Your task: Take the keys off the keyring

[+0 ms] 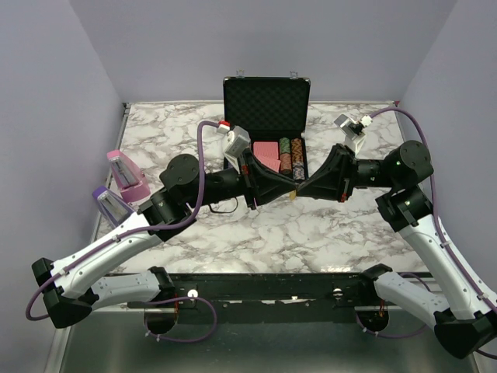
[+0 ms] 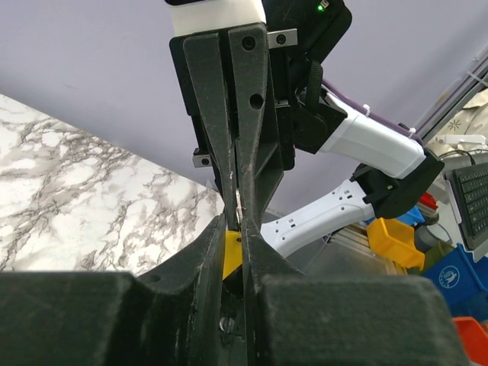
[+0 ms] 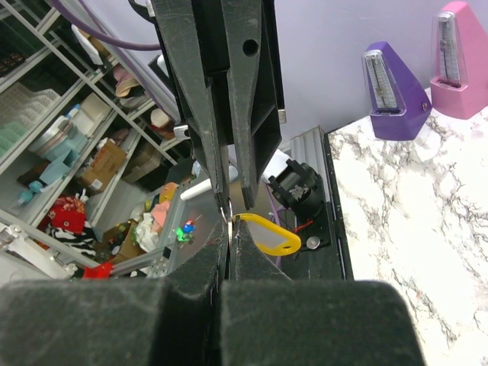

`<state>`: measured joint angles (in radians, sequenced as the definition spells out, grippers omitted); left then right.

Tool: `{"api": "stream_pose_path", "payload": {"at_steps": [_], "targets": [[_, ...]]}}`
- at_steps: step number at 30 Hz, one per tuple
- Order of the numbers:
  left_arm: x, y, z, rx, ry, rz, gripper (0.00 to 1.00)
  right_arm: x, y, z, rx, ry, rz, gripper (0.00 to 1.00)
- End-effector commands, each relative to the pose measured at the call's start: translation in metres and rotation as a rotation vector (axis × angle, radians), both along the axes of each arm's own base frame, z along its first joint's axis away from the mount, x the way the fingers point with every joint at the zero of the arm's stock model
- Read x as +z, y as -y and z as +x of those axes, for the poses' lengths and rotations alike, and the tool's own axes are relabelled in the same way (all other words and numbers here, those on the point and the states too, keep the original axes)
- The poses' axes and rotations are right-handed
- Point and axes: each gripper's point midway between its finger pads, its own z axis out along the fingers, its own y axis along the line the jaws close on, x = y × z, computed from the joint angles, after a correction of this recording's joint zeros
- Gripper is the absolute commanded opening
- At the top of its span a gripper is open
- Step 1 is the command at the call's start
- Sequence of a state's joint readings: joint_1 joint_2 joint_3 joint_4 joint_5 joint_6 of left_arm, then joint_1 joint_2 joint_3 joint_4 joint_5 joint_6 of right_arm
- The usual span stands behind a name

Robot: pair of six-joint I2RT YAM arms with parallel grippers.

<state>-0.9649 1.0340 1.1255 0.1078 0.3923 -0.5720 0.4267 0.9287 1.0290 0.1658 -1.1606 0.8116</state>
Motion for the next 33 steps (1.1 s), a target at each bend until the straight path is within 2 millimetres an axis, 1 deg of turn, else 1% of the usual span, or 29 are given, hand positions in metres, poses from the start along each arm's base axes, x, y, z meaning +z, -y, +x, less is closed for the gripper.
{"api": "stream_pose_path", "payload": {"at_steps": [1,4,7,13,22,24,26,27,28,33], "targets": [[0.017,0.001,0.002,0.019,0.029,-0.028,0.18,0.001,-0.002,-0.002,0.008,0.014,0.011,0.01],[0.017,0.002,0.002,0.015,0.030,-0.022,0.14,0.002,-0.002,-0.004,0.015,0.017,0.011,0.01],[0.016,0.004,0.000,0.006,0.033,-0.008,0.07,0.001,-0.002,-0.005,0.018,0.018,0.011,0.01],[0.009,0.004,-0.003,-0.008,0.027,0.032,0.00,0.002,-0.002,-0.005,0.018,0.020,0.013,0.01],[0.001,0.006,-0.010,-0.046,0.018,0.059,0.00,0.004,-0.003,-0.008,0.032,0.021,0.018,0.01],[-0.005,0.007,-0.011,-0.062,0.022,0.099,0.00,0.002,-0.003,-0.009,0.036,0.018,0.015,0.01],[-0.007,0.007,-0.014,-0.081,0.032,0.137,0.00,0.001,-0.003,-0.010,0.043,0.017,0.013,0.01],[-0.005,0.008,-0.016,-0.099,0.045,0.145,0.00,0.002,-0.003,-0.011,0.046,0.020,0.013,0.01],[-0.009,0.008,-0.017,-0.112,0.045,0.171,0.00,0.001,-0.004,-0.011,0.048,0.018,0.011,0.01],[-0.013,0.011,-0.024,-0.177,0.055,0.232,0.00,-0.001,-0.005,-0.011,0.055,0.015,0.008,0.01]]}}
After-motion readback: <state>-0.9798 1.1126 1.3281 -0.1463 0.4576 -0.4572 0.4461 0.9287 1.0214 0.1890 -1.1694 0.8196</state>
